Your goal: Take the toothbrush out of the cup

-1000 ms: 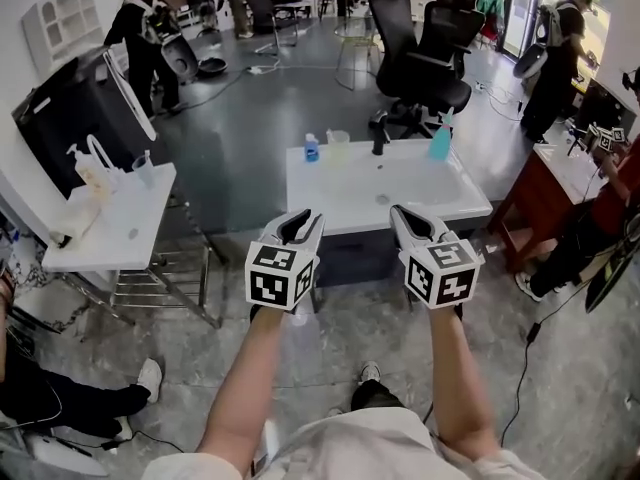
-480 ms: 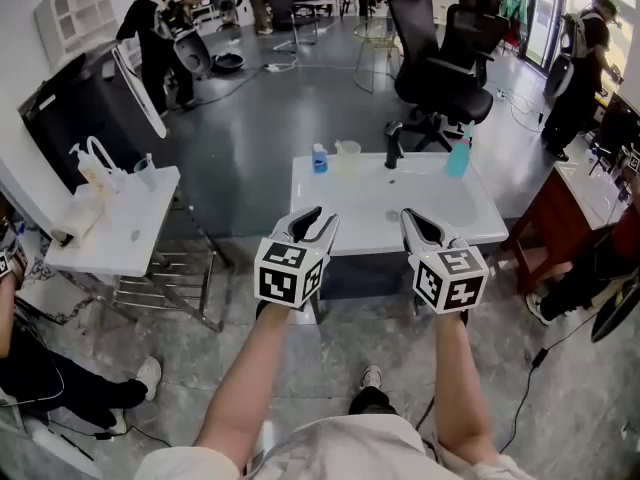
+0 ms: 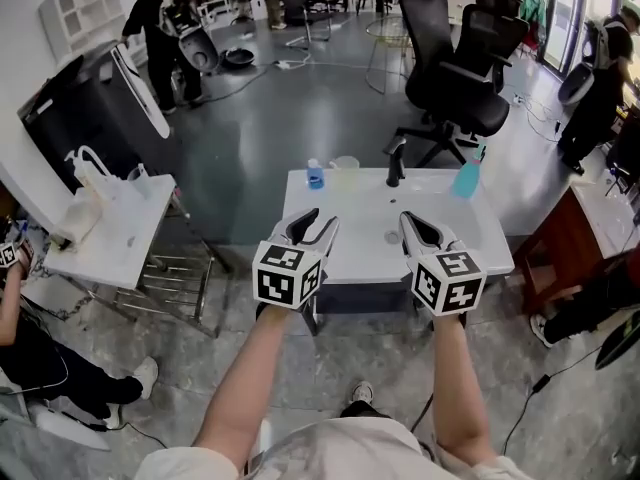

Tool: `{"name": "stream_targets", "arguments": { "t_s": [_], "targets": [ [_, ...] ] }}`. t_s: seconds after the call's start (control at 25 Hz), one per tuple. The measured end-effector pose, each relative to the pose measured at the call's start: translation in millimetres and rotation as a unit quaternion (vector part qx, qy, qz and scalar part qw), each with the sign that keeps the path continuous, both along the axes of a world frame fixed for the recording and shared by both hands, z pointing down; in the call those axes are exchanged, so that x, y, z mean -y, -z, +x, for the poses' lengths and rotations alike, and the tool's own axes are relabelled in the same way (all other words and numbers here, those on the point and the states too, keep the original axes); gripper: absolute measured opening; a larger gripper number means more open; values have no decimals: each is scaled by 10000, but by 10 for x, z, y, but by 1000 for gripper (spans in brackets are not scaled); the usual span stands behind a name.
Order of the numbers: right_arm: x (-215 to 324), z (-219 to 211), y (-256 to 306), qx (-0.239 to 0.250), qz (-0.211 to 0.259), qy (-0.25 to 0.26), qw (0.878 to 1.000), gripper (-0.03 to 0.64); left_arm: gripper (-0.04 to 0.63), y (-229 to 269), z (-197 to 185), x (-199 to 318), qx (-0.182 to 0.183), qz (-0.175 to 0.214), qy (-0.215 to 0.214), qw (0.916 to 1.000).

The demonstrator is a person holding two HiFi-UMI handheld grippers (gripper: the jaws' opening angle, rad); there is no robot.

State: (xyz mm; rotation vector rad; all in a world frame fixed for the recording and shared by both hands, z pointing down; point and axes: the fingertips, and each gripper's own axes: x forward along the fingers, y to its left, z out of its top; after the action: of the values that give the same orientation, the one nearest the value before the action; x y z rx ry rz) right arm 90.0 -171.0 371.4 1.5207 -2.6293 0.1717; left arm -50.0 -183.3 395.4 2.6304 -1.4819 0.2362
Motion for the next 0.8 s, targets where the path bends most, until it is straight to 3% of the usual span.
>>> {"name": "stream_targets", "arguments": {
  "t_s": [0.8],
  "targets": [
    [990,266,-70,15,-32,468,9989,3,216,-78,258,859,-65,-76,428,9990]
  ]
}}
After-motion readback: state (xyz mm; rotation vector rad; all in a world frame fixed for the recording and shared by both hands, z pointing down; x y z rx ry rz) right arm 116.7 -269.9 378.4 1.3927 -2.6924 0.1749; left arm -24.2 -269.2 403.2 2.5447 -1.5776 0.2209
